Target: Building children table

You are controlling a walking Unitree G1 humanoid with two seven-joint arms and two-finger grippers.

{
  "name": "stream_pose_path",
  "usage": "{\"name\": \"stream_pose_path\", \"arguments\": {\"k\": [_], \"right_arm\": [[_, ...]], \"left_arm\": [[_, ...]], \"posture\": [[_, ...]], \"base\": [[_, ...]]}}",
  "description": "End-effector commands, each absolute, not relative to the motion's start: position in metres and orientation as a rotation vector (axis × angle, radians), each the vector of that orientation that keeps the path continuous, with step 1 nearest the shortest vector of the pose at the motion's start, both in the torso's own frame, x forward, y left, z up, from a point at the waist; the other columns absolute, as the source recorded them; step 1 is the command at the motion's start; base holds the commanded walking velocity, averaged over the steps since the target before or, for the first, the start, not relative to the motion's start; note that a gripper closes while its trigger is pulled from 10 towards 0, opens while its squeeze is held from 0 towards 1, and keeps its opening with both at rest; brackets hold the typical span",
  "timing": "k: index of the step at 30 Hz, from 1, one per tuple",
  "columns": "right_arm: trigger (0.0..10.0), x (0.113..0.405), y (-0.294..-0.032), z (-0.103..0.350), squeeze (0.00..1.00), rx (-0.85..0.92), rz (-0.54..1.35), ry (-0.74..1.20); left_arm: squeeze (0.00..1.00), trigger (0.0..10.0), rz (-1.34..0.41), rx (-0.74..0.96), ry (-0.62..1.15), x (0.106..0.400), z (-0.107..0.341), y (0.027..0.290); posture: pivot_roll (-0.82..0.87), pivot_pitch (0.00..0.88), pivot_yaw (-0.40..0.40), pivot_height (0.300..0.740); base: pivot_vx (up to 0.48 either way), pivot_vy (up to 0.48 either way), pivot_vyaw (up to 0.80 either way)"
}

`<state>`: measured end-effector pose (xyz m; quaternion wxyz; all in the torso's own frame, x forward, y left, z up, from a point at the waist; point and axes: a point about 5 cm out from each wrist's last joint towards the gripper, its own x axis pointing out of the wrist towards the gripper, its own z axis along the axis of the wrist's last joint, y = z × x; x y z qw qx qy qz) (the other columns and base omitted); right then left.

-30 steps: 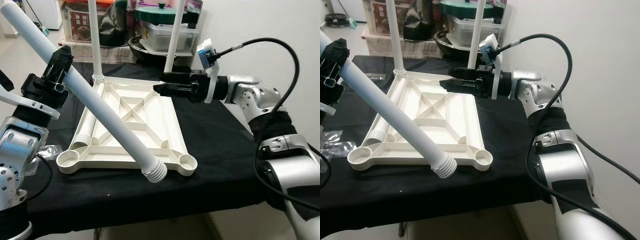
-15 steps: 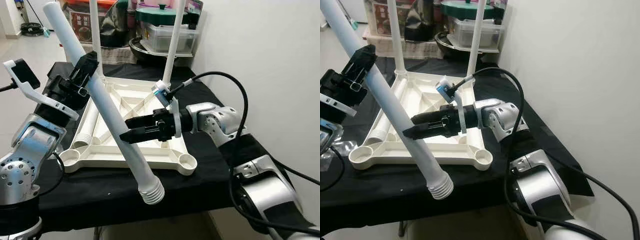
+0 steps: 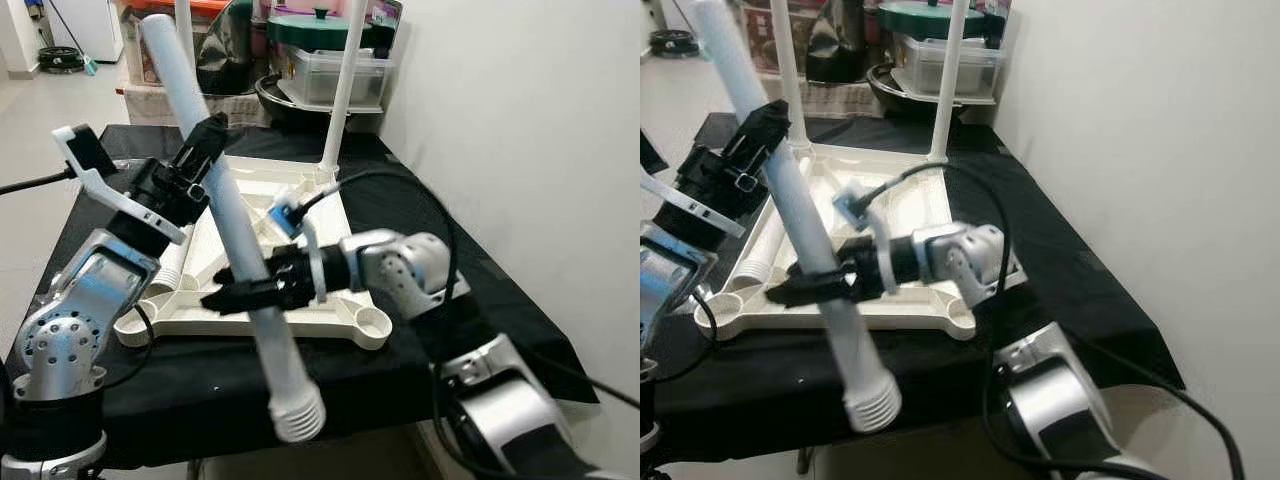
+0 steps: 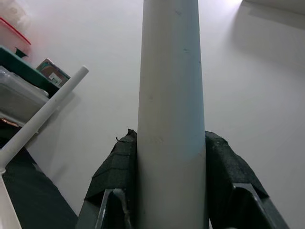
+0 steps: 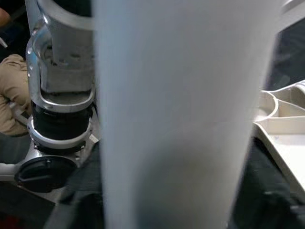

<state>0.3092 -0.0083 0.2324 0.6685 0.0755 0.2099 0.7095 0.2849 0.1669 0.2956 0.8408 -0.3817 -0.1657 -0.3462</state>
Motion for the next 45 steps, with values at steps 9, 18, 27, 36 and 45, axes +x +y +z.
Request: {"name": "stream_pose_path", "arguments": {"k": [9, 18, 27, 36, 45], "right_arm": [[0.0, 0.302, -0.005, 0.219, 0.0, 0.239, 1.557, 0.507], [0.0, 0.308, -0.013, 0.218, 0.0, 0.289, 1.464, 0.488], [0.0, 0.363, -0.069, 0.209, 0.0, 0.32, 0.955, 0.333], [0.0, 0.379, -0.113, 0.218, 0.0, 0.315, 0.701, 0.161], [10.0, 0.378, -0.118, 0.237, 0.0, 0.231, 0.605, -0.008]], "left_arm": [[1.0, 10.0, -0.782, -0.748, -0.376, 0.284, 0.294, 0.154], [1.0, 10.0, -0.787, -0.723, -0.394, 0.281, 0.291, 0.151], [1.0, 10.0, -0.57, -0.691, -0.422, 0.277, 0.285, 0.184], [1.0, 10.0, -0.419, -0.549, -0.418, 0.259, 0.269, 0.197], [0.0, 10.0, -0.316, -0.297, -0.241, 0.259, 0.229, 0.18]], "posture": [[0.06, 0.0, -0.107, 0.74], [0.06, 0.0, -0.115, 0.74], [0.07, 0.0, -0.118, 0.74], [0.08, 0.0, -0.12, 0.74], [0.08, 0.0, -0.116, 0.74]], "base": [[0.0, 0.0, 0.0], [0.0, 0.0, 0.0], [0.0, 0.0, 0.0], [0.0, 0.0, 0.0], [0.0, 0.0, 0.0]]}}
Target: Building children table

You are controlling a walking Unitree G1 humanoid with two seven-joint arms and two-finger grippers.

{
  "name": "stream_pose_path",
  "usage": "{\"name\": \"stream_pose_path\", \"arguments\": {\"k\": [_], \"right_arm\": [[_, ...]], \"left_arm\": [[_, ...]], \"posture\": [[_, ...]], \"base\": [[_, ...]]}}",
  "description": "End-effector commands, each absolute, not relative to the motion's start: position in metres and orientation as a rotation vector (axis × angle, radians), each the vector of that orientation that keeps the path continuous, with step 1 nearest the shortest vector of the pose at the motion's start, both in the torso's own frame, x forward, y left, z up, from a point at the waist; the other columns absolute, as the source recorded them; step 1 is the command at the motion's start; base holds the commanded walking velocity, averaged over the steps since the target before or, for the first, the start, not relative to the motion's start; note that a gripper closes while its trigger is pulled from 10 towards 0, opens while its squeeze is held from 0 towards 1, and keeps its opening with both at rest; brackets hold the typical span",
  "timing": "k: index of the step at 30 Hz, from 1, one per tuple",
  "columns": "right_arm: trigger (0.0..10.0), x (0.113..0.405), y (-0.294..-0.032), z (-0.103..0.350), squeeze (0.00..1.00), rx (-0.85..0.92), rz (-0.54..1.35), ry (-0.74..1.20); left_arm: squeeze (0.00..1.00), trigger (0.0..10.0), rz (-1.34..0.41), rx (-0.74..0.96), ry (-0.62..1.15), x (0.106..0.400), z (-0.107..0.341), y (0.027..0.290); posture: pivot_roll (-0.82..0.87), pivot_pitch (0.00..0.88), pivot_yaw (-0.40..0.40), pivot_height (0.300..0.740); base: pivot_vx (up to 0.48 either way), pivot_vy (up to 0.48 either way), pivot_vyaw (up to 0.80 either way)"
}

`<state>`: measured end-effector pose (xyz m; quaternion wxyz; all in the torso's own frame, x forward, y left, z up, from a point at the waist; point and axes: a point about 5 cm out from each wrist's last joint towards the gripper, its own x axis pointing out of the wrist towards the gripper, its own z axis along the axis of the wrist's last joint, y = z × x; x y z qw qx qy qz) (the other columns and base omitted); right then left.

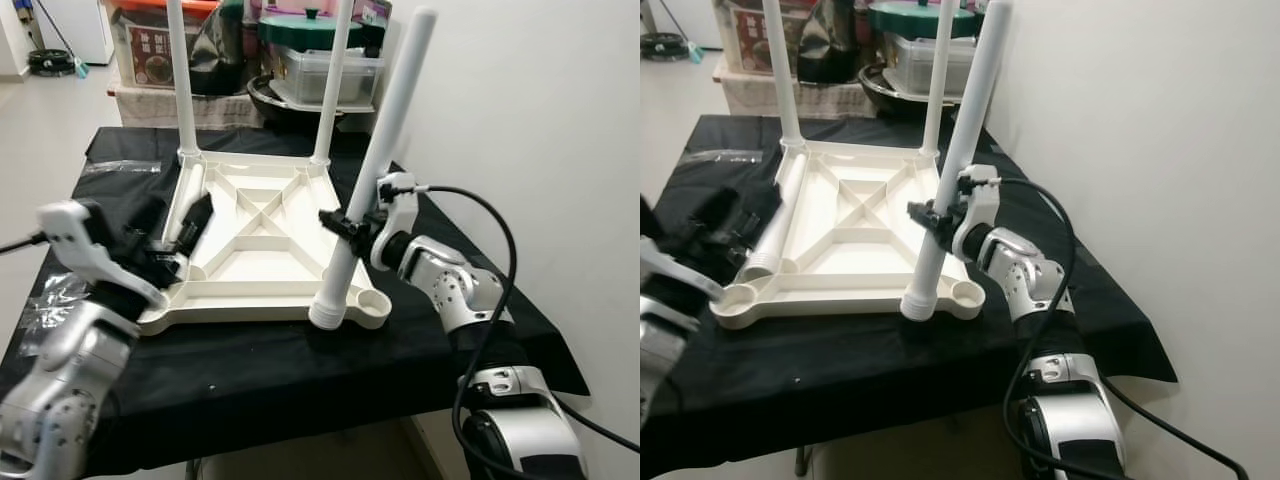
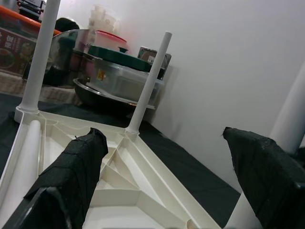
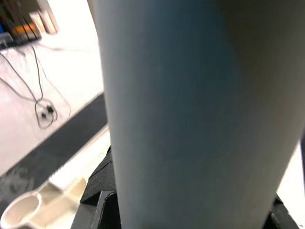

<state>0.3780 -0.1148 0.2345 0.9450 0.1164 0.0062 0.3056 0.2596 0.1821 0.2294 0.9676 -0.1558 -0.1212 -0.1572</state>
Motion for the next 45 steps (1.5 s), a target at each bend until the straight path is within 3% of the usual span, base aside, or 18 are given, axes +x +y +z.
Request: {"name": "stream_pose_path", "arguments": {"k": [1, 5, 8, 12, 13, 16, 29, 37, 38, 42, 45], "right_arm": [[10.0, 0.378, -0.119, 0.241, 0.0, 0.226, 0.608, -0.022], [10.0, 0.387, -0.139, 0.253, 0.0, 0.401, 0.57, 0.007], [10.0, 0.392, -0.149, 0.253, 0.0, 0.426, 0.528, 0.015], [10.0, 0.396, -0.17, 0.248, 0.0, 0.307, 0.427, -0.009], [10.0, 0.394, -0.176, 0.242, 0.0, 0.114, 0.397, -0.036], [10.0, 0.391, -0.175, 0.235, 0.0, 0.019, 0.414, -0.03], [10.0, 0.381, -0.135, 0.201, 0.0, -0.031, 0.529, -0.003], [10.0, 0.376, -0.128, 0.186, 0.0, -0.082, 0.557, 0.014], [10.0, 0.376, -0.141, 0.181, 0.0, -0.099, 0.516, 0.028], [10.0, 0.378, -0.152, 0.18, 0.0, -0.093, 0.474, 0.038], [10.0, 0.383, -0.181, 0.181, 0.0, -0.039, 0.364, 0.061]], "left_arm": [[0.0, 10.0, -0.313, -0.305, -0.234, 0.259, 0.227, 0.178], [0.0, 10.0, -0.308, -0.313, -0.218, 0.258, 0.223, 0.176], [0.0, 10.0, -0.304, -0.309, -0.215, 0.258, 0.222, 0.176], [0.0, 10.0, -0.288, -0.275, -0.214, 0.256, 0.218, 0.173], [0.0, 10.0, -0.272, -0.237, -0.207, 0.255, 0.214, 0.174], [0.0, 10.0, -0.266, -0.215, -0.198, 0.254, 0.21, 0.174], [0.0, 10.0, -0.248, -0.165, -0.161, 0.254, 0.199, 0.169], [0.0, 10.0, -0.227, -0.148, -0.135, 0.252, 0.191, 0.168], [0.0, 10.0, -0.224, -0.149, -0.129, 0.251, 0.19, 0.168], [0.0, 10.0, -0.223, -0.149, -0.125, 0.251, 0.189, 0.167], [0.0, 10.0, -0.223, -0.145, -0.121, 0.252, 0.188, 0.167]], "posture": [[0.08, 0.0, -0.116, 0.74], [0.08, 0.0, -0.116, 0.74], [0.08, 0.0, -0.116, 0.74], [0.09, 0.0, -0.121, 0.74], [0.08, 0.0, -0.119, 0.74], [0.08, 0.0, -0.119, 0.74], [0.09, 0.0, -0.12, 0.74], [0.09, 0.0, -0.122, 0.74], [0.09, 0.0, -0.118, 0.74], [0.09, 0.0, -0.118, 0.74], [0.08, 0.0, -0.116, 0.74]], "base": [[0.0, 0.0, 0.0], [0.0, 0.0, 0.0], [0.0, 0.0, 0.0], [0.0, 0.0, 0.0], [0.0, 0.0, 0.0], [0.0, 0.0, 0.0], [0.0, 0.0, 0.0], [0.0, 0.0, 0.0], [0.0, 0.0, 0.0], [0.0, 0.0, 0.0], [0.0, 0.0, 0.0]]}}
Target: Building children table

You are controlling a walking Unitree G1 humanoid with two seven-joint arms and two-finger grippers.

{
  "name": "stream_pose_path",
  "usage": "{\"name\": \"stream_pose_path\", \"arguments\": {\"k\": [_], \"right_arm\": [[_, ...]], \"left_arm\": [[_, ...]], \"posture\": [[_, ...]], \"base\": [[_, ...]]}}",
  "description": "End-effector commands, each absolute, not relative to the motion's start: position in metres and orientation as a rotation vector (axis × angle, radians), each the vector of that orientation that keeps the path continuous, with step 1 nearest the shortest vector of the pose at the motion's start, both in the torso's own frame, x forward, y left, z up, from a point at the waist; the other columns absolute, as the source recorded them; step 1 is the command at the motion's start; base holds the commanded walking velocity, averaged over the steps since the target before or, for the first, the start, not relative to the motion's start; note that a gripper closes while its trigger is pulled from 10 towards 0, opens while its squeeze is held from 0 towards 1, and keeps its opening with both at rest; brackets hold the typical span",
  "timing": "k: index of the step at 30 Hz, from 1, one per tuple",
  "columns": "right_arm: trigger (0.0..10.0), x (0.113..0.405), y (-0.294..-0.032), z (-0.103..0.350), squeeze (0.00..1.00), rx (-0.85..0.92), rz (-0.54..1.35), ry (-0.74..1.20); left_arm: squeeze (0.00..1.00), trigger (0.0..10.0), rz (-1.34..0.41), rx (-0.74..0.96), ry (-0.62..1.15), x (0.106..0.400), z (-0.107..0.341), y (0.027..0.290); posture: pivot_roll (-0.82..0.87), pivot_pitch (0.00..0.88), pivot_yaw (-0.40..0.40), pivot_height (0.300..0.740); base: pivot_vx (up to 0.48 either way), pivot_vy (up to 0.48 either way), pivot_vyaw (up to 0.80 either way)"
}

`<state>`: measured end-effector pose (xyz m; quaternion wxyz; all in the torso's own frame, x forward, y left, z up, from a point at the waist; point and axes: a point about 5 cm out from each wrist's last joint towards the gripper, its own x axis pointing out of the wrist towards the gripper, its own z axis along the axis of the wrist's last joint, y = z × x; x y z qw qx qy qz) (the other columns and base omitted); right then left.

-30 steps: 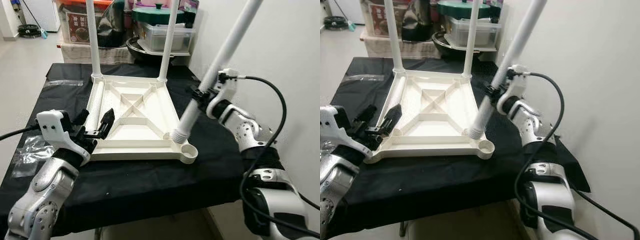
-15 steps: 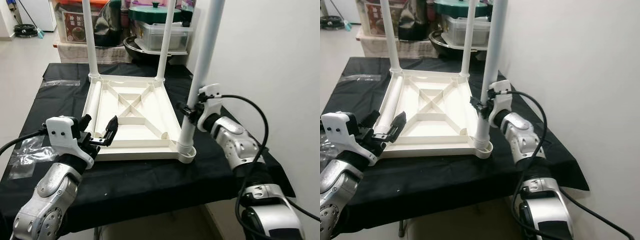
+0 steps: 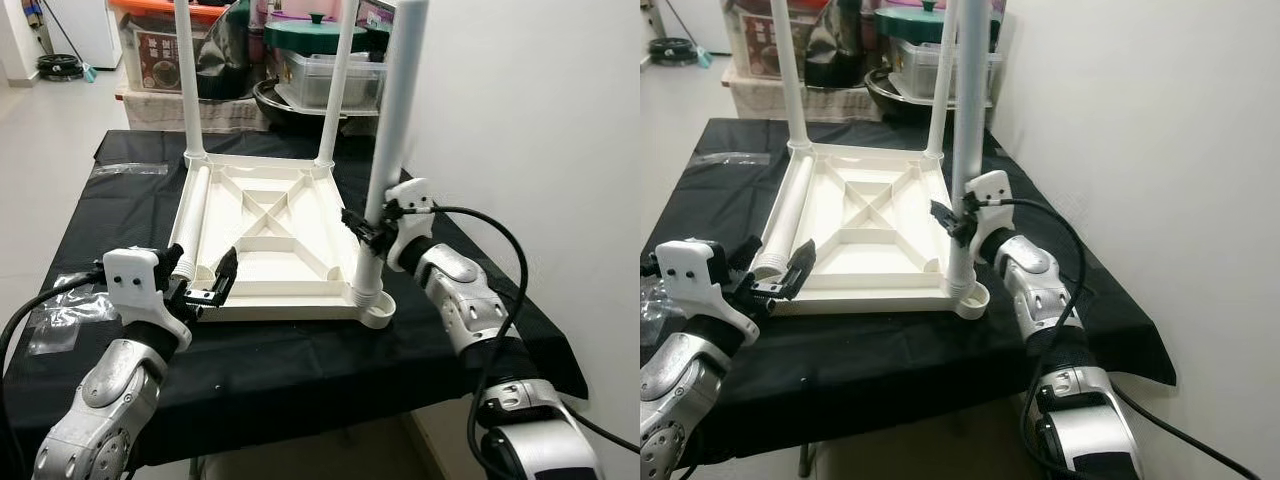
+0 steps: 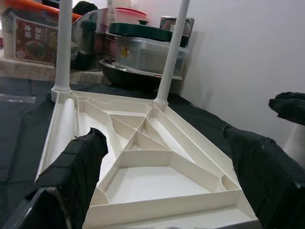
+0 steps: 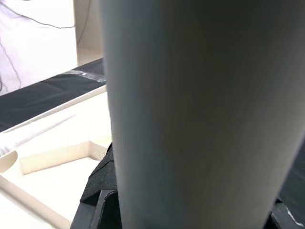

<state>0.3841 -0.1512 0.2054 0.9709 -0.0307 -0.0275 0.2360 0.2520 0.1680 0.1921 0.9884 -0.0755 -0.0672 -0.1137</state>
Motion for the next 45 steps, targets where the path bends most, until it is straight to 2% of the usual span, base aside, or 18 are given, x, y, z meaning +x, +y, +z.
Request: {"name": "stream_pose_path", "arguments": {"k": [1, 5, 14, 20, 22, 24, 31, 36, 39, 45], "right_arm": [[10.0, 0.383, -0.19, 0.181, 0.0, -0.023, 0.333, 0.064], [10.0, 0.381, -0.196, 0.178, 0.0, -0.003, 0.315, 0.068], [10.0, 0.376, -0.182, 0.167, 0.0, -0.016, 0.376, 0.088], [10.0, 0.371, -0.154, 0.161, 0.0, -0.059, 0.466, 0.079], [10.0, 0.371, -0.154, 0.161, 0.0, -0.059, 0.466, 0.079], [10.0, 0.369, -0.139, 0.16, 0.0, -0.096, 0.517, 0.069], [10.0, 0.365, -0.132, 0.154, 0.0, -0.111, 0.555, 0.086], [10.0, 0.362, -0.14, 0.147, 0.0, -0.015, 0.533, 0.138], [10.0, 0.364, -0.155, 0.141, 0.0, 0.213, 0.391, 0.193], [10.0, 0.356, -0.152, 0.131, 0.0, 0.23, 0.407, 0.204]], "left_arm": [[0.0, 10.0, -0.222, -0.142, -0.122, 0.252, 0.187, 0.167], [0.0, 10.0, -0.223, -0.138, -0.119, 0.252, 0.186, 0.167], [0.0, 10.0, -0.229, -0.131, -0.118, 0.254, 0.186, 0.166], [0.0, 10.0, -0.232, -0.125, -0.118, 0.255, 0.186, 0.165], [0.0, 10.0, -0.232, -0.125, -0.118, 0.255, 0.186, 0.165], [0.0, 10.0, -0.231, -0.122, -0.122, 0.255, 0.187, 0.165], [0.0, 10.0, -0.224, -0.118, -0.12, 0.253, 0.186, 0.166], [0.0, 10.0, -0.221, -0.121, -0.115, 0.253, 0.184, 0.166], [0.0, 10.0, -0.218, -0.13, -0.112, 0.253, 0.183, 0.165], [0.0, 10.0, -0.216, -0.131, -0.107, 0.252, 0.182, 0.166]], "posture": [[0.08, 0.0, -0.113, 0.74], [0.08, 0.0, -0.108, 0.74], [0.08, 0.0, -0.103, 0.74], [0.08, 0.0, -0.102, 0.74], [0.08, 0.0, -0.102, 0.74], [0.09, 0.0, -0.108, 0.74], [0.09, 0.0, -0.111, 0.74], [0.08, 0.0, -0.111, 0.74], [0.08, 0.0, -0.111, 0.74], [0.07, 0.0, -0.101, 0.74]], "base": [[0.0, 0.0, 0.0], [0.0, 0.0, 0.0], [0.0, 0.0, 0.0], [0.0, 0.0, 0.0], [0.0, 0.0, 0.0], [0.0, 0.0, 0.0], [0.0, 0.0, 0.0], [0.0, 0.0, 0.0], [0.0, 0.0, 0.0], [0.0, 0.0, 0.0]]}}
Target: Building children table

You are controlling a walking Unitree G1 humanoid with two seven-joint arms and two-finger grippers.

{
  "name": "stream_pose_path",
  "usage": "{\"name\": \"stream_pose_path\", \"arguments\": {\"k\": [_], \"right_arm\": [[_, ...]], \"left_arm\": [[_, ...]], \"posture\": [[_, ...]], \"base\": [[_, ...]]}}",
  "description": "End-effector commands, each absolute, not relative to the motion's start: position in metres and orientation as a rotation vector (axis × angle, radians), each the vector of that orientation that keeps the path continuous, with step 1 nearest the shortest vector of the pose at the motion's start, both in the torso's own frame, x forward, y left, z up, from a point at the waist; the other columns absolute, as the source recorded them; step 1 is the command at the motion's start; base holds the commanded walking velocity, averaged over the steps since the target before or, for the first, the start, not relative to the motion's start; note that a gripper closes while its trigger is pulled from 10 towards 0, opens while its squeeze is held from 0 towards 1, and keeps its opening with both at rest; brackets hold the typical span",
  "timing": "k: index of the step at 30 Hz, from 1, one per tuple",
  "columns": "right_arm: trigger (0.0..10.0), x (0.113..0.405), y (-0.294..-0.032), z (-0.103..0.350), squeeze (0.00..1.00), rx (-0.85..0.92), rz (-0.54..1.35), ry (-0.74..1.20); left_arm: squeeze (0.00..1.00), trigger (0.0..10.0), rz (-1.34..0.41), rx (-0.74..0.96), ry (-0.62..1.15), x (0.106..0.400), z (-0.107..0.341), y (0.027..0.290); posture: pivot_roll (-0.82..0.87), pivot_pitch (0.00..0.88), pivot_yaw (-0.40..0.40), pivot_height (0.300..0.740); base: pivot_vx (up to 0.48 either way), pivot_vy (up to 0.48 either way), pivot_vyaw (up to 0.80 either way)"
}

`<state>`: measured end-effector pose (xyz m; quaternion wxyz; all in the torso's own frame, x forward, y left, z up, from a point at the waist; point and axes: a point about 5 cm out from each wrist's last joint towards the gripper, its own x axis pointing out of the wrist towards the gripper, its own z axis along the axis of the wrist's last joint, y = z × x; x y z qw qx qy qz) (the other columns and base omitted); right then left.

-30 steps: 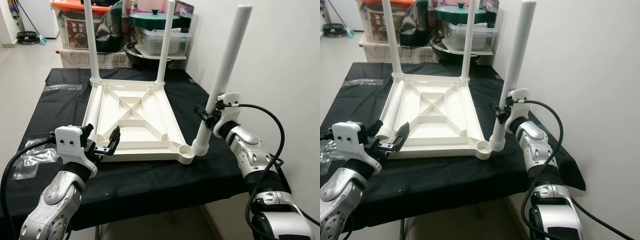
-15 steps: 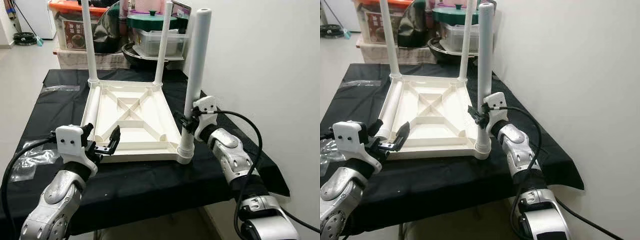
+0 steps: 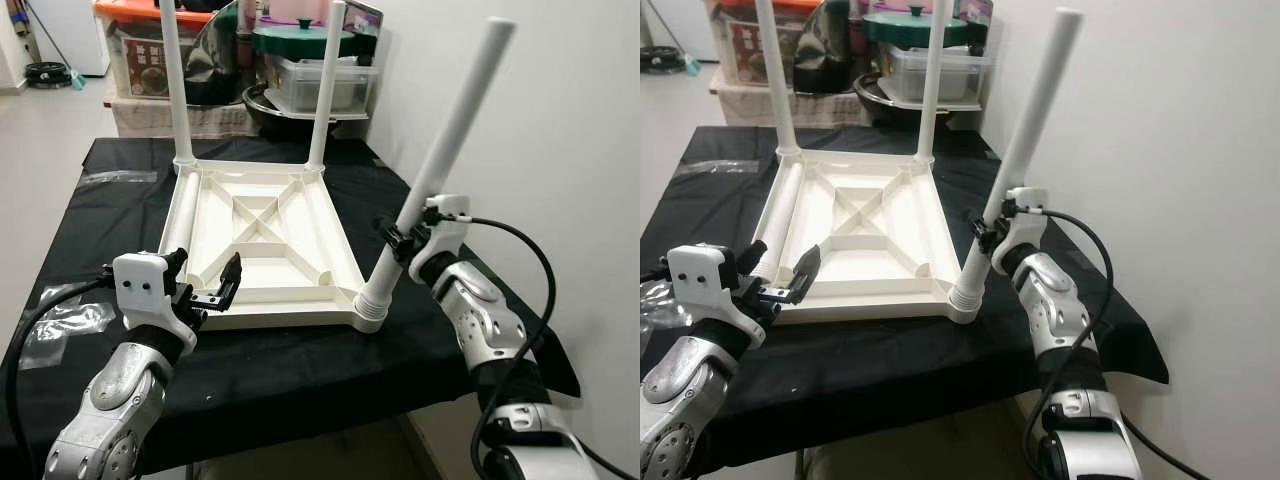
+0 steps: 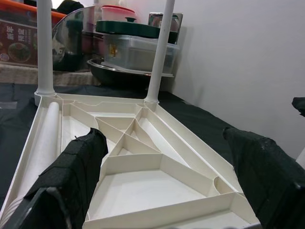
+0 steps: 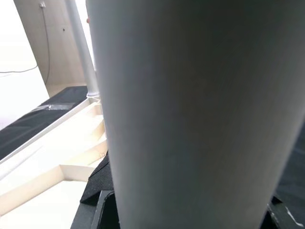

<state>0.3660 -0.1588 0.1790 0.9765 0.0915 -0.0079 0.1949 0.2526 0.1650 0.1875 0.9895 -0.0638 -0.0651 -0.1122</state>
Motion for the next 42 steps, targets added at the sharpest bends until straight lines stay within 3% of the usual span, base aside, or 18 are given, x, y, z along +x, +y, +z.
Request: {"name": "stream_pose_path", "arguments": {"k": [1, 11, 15, 22, 42], "right_arm": [[10.0, 0.352, -0.146, 0.13, 0.0, 0.214, 0.452, 0.203], [10.0, 0.334, -0.117, 0.126, 0.0, 0.014, 0.771, 0.233], [10.0, 0.332, -0.113, 0.124, 0.0, 0.016, 0.8, 0.248], [10.0, 0.317, -0.083, 0.133, 0.0, 0.12, 0.952, 0.238], [10.0, 0.307, -0.094, 0.133, 0.0, 0.088, 1.142, 0.216]], "left_arm": [[0.0, 10.0, -0.218, -0.129, -0.105, 0.253, 0.182, 0.167], [0.0, 10.0, -0.221, -0.117, -0.103, 0.255, 0.182, 0.168], [0.0, 10.0, -0.221, -0.116, -0.101, 0.255, 0.181, 0.168], [0.0, 10.0, -0.22, -0.118, -0.102, 0.254, 0.181, 0.167], [0.0, 10.0, -0.218, -0.121, -0.089, 0.254, 0.178, 0.168]], "posture": [[0.07, 0.0, -0.101, 0.74], [0.08, 0.0, -0.108, 0.74], [0.08, 0.0, -0.108, 0.74], [0.09, 0.0, -0.124, 0.74], [0.09, 0.0, -0.123, 0.74]], "base": [[0.0, 0.0, 0.0], [0.0, 0.0, 0.0], [0.0, 0.0, 0.0], [0.0, 0.0, 0.0], [0.0, 0.0, 0.0]]}}
